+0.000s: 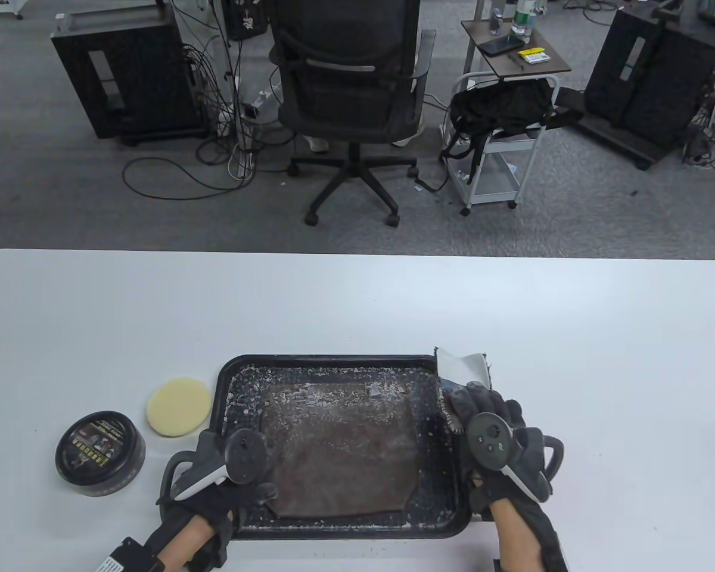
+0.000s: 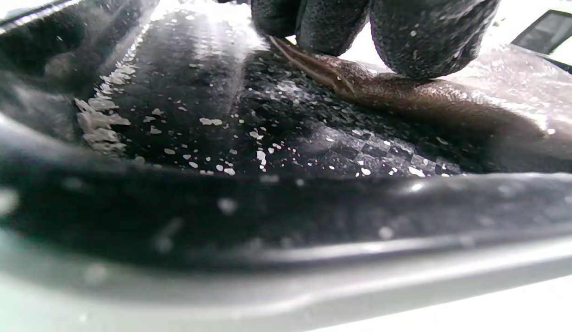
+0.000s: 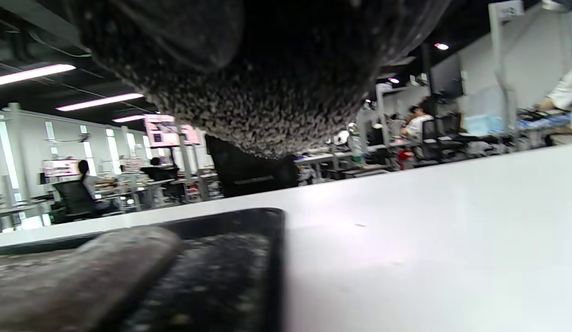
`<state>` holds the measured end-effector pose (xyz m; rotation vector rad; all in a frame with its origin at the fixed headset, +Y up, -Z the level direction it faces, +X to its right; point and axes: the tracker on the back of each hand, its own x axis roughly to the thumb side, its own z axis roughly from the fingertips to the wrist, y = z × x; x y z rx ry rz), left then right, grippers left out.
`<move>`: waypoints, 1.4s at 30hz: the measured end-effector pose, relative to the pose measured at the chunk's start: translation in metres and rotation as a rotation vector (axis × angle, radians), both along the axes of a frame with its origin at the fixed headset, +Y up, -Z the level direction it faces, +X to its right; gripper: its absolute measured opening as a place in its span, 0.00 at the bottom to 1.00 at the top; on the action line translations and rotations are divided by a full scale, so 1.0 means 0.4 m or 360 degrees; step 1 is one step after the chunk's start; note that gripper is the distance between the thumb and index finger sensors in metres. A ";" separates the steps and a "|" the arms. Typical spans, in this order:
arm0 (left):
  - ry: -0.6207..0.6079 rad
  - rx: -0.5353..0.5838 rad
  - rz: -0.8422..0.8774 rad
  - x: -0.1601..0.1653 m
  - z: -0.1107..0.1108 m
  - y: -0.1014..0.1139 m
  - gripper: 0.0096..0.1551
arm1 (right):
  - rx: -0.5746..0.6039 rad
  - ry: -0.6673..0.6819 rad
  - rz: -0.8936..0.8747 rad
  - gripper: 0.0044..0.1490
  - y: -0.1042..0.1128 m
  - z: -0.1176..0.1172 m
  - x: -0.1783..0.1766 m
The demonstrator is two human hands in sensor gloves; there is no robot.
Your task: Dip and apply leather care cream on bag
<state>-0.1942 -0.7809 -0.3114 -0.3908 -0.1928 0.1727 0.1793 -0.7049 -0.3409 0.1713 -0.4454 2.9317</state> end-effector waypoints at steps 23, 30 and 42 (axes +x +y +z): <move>-0.0032 -0.0144 0.0113 -0.022 -0.006 -0.010 0.38 | -0.0173 0.0466 0.0299 0.34 -0.064 -0.050 -0.643; -0.0035 -0.0103 -0.0010 0.001 0.007 -0.008 0.38 | -0.0378 0.0630 0.0238 0.35 -0.112 -0.065 -0.644; -0.0052 -0.0038 -0.0106 0.017 0.018 -0.007 0.38 | -0.0456 0.0576 0.0267 0.34 -0.126 -0.076 -0.630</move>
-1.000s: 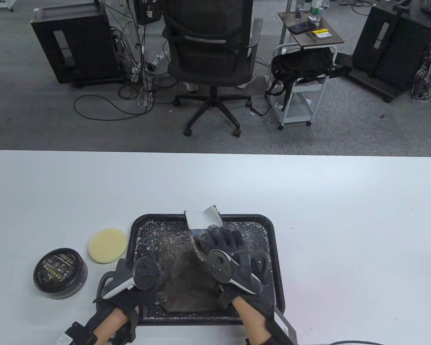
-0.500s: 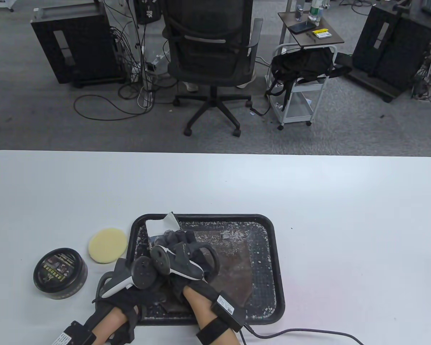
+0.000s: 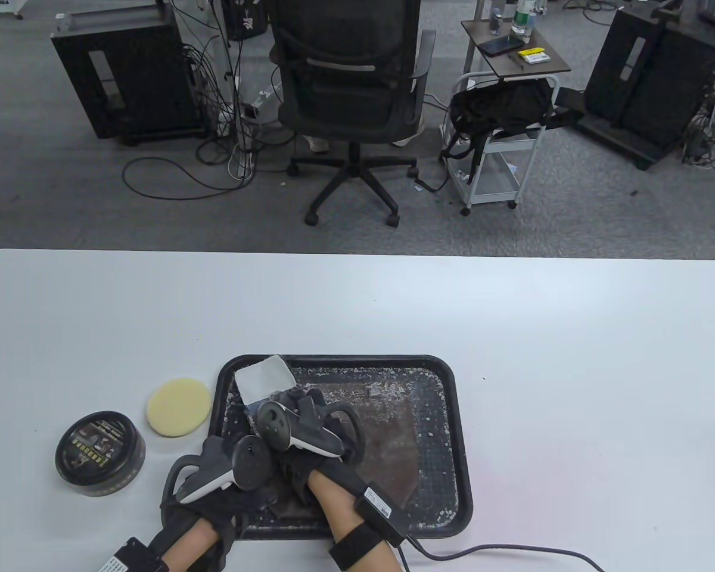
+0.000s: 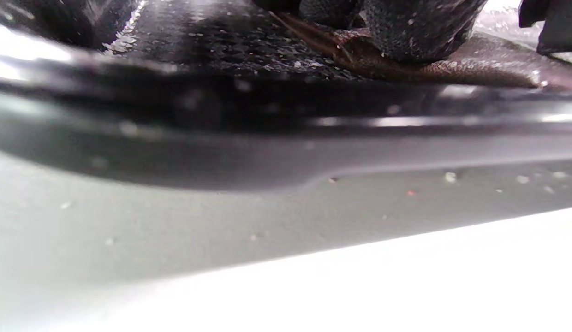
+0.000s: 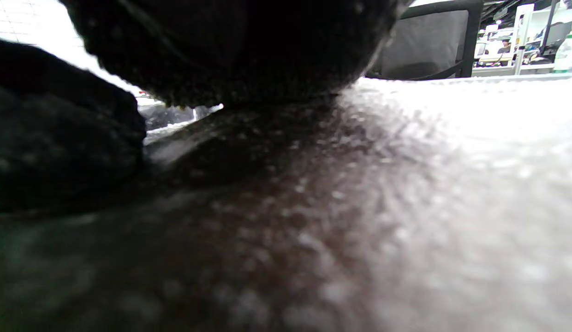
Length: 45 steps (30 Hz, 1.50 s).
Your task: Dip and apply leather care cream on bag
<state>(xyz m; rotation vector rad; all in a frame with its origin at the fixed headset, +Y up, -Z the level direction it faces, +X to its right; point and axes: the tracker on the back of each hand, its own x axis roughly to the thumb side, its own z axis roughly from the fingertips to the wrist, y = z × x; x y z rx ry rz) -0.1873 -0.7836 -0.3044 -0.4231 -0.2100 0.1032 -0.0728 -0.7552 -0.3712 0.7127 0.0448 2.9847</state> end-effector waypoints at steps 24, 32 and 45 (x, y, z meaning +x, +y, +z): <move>-0.0003 -0.0018 0.0002 -0.002 -0.002 -0.004 0.38 | -0.0097 -0.0279 0.0216 0.34 0.008 -0.033 0.173; 0.0014 -0.0038 0.0034 -0.005 -0.001 -0.006 0.38 | -0.0115 -0.0420 0.0164 0.34 0.021 -0.040 0.247; 0.0033 -0.0089 0.0066 -0.015 0.000 -0.013 0.39 | -0.0168 -0.0801 0.0062 0.34 0.036 -0.054 0.402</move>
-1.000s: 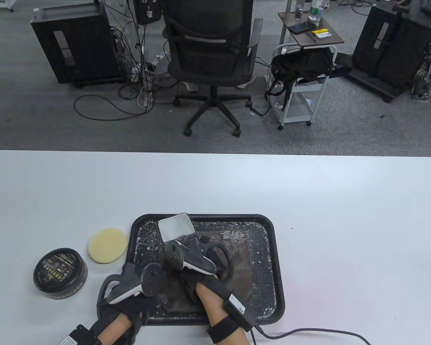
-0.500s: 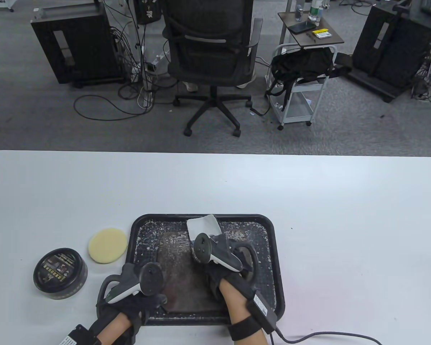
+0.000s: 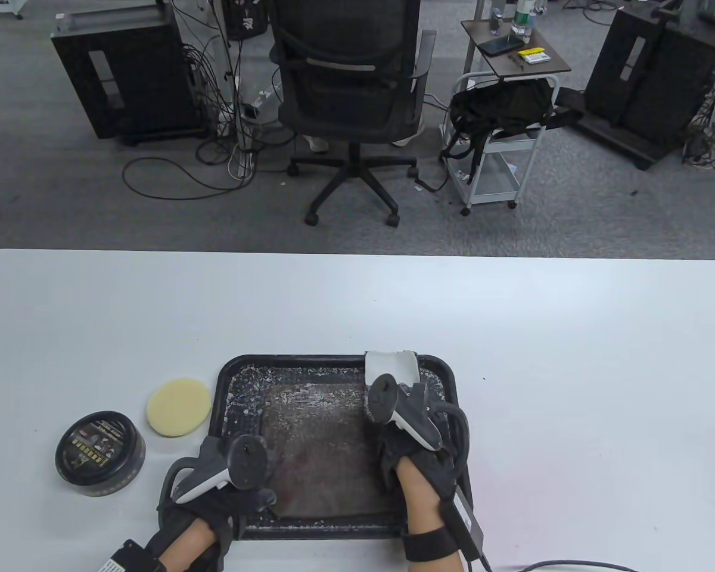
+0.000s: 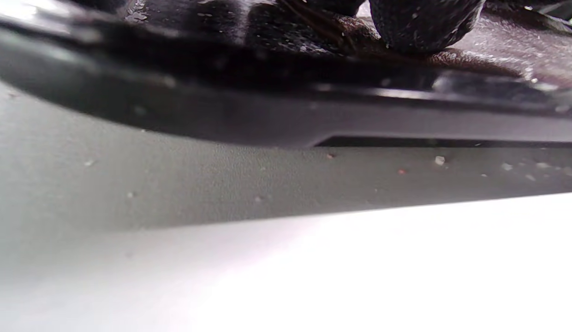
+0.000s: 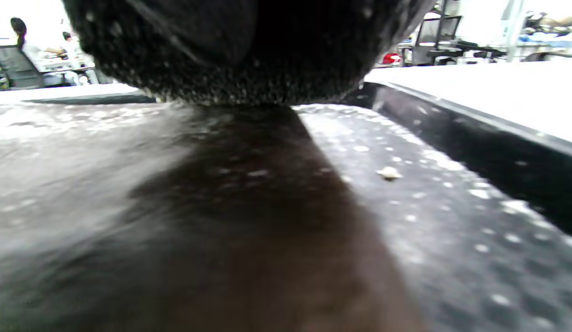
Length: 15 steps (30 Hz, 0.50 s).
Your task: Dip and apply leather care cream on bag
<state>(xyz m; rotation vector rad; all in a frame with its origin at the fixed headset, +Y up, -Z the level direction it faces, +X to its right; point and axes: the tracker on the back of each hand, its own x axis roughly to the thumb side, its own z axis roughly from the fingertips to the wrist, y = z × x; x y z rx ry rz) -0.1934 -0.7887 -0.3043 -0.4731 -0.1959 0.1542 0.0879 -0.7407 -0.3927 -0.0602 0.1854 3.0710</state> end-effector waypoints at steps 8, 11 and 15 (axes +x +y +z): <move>0.0026 -0.0008 0.0033 -0.003 0.000 -0.004 0.40 | -0.0030 -0.0054 0.0054 0.35 -0.003 0.003 0.028; 0.0003 -0.0029 0.0054 -0.005 -0.003 -0.008 0.43 | -0.0017 0.0032 0.0062 0.36 -0.012 0.013 -0.012; 0.0007 -0.0022 0.0067 -0.006 -0.003 -0.008 0.48 | 0.0025 0.0192 0.0198 0.36 -0.019 0.031 -0.091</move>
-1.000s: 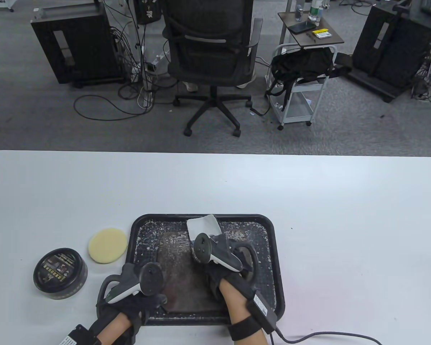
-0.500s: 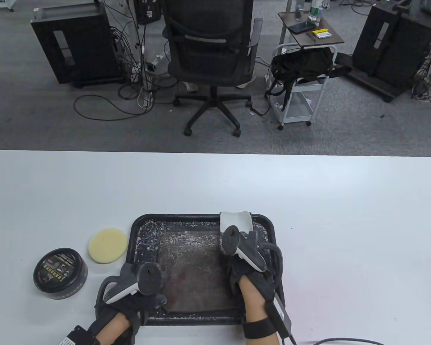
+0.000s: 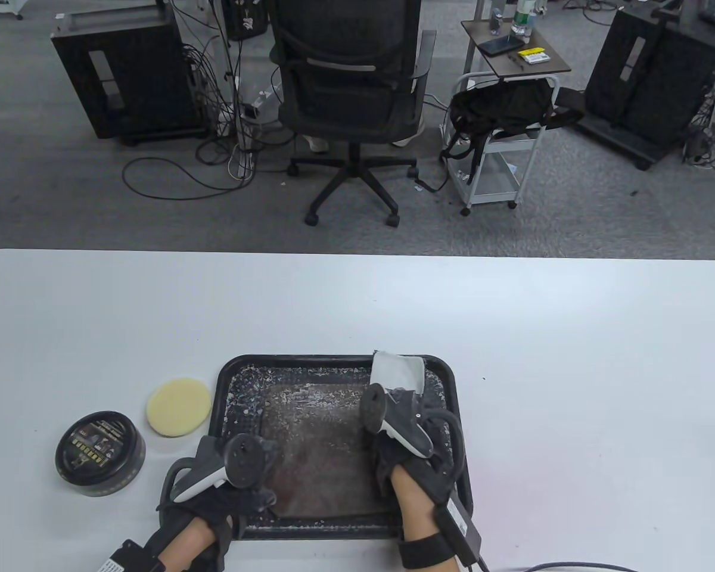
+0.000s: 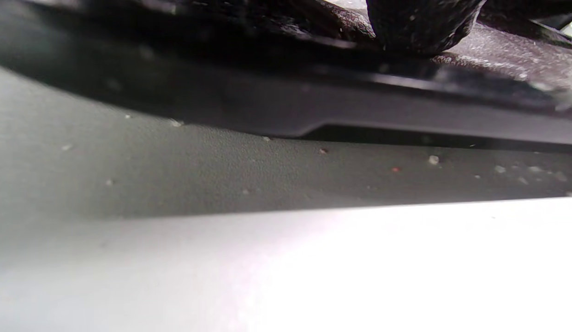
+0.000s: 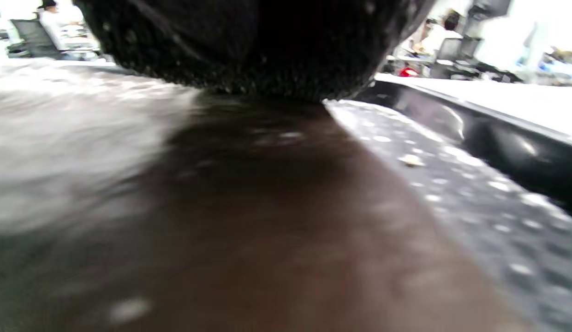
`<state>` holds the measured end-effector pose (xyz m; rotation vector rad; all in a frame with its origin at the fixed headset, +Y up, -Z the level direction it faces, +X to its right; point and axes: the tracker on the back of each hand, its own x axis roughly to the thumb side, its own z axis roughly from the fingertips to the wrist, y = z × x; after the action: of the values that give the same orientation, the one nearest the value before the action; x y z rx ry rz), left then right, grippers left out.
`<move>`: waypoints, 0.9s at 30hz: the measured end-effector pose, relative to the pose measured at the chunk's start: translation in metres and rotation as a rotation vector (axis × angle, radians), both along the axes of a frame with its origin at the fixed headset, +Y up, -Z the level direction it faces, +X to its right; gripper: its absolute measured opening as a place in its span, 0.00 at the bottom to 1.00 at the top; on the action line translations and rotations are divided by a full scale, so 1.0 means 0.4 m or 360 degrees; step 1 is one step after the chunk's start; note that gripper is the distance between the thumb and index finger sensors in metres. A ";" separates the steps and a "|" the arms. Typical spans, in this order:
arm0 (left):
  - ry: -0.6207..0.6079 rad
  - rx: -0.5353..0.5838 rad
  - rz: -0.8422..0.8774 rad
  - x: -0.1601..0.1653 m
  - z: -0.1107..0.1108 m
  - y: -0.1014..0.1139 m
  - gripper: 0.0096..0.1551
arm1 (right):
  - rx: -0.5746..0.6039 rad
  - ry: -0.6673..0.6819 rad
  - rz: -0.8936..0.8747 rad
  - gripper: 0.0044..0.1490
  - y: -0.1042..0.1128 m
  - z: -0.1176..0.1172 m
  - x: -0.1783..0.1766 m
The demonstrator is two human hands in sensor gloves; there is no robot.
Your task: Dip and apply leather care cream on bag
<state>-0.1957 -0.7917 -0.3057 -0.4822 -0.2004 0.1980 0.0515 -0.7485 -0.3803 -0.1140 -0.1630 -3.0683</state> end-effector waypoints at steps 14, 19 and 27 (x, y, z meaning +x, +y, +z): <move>0.0016 -0.0014 0.0068 -0.003 -0.007 -0.001 0.56 | -0.0023 0.0467 -0.0025 0.38 -0.042 0.056 -0.250; 0.0011 -0.0024 0.0064 -0.004 -0.009 -0.002 0.58 | -0.0131 0.0602 -0.0206 0.38 -0.054 0.060 -0.289; 0.0016 0.0011 0.0002 0.004 -0.011 0.007 0.56 | -0.0100 0.0650 0.0009 0.37 -0.042 0.055 -0.280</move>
<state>-0.1939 -0.7889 -0.3099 -0.4743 -0.1915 0.2008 -0.0607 -0.7652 -0.3585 -0.7309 -0.2333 -2.9535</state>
